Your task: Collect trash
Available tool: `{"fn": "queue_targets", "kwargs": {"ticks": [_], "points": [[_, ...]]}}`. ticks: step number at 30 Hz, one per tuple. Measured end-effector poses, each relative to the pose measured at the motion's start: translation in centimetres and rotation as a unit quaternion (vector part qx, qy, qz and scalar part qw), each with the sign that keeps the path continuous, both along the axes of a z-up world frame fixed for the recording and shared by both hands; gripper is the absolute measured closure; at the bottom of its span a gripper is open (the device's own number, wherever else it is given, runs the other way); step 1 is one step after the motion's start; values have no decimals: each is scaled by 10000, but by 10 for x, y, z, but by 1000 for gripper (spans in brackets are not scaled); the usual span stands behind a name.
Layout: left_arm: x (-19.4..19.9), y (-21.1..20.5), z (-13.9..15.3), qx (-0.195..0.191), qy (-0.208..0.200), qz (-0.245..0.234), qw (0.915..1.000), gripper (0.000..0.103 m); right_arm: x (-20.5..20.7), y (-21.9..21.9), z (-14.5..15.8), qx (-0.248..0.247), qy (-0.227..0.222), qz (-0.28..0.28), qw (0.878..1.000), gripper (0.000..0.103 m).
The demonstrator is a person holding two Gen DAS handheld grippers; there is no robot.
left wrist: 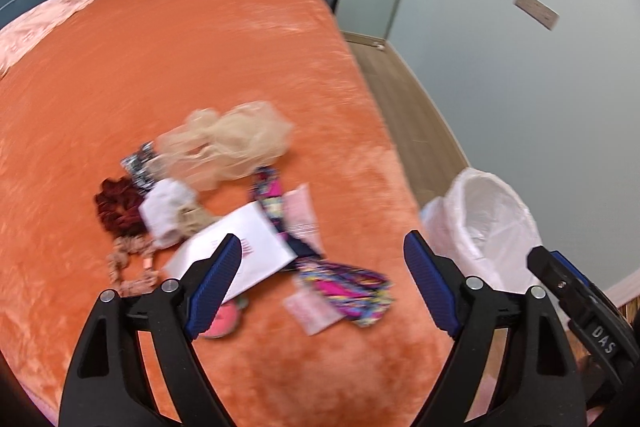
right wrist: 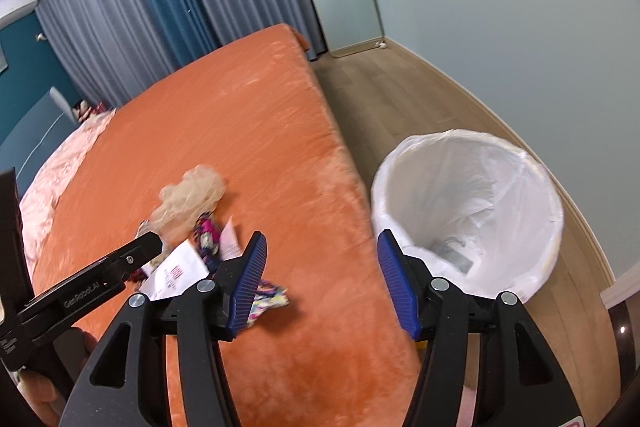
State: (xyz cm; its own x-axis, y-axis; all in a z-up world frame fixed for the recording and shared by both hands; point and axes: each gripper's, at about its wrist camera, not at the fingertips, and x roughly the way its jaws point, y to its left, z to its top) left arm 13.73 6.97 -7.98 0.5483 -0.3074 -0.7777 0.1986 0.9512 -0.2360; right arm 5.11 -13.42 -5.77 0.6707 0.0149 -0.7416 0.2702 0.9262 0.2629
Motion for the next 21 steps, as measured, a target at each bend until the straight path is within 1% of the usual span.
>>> {"fn": "queue_targets", "kwargs": {"ticks": [3,7,11,16,17,18,20,21], "points": [[5,23,-12,11,128,191,9997,24,5,15,-7,-43,96,122,9999,46],[11,48,-31,88,270,368,9989,24,14,32,-20,-100,245,254,9993,42],[18,63,-45,132,423,452,9980,24,24,48,-36,-111,424,389,9983,42],[29,73,-67,92,682,473,9965,25,40,68,-54,-173,634,601,9960,42],[30,73,-70,93,711,460,9964,27,44,70,-58,-175,678,631,9955,42],[32,73,-75,95,761,427,9961,30,47,73,-62,-167,722,657,9951,42],[35,73,-82,88,831,382,9958,40,57,76,-73,-156,835,688,9940,42],[37,72,-87,92,897,372,9952,47,59,77,-77,-158,873,694,9936,42]]}}
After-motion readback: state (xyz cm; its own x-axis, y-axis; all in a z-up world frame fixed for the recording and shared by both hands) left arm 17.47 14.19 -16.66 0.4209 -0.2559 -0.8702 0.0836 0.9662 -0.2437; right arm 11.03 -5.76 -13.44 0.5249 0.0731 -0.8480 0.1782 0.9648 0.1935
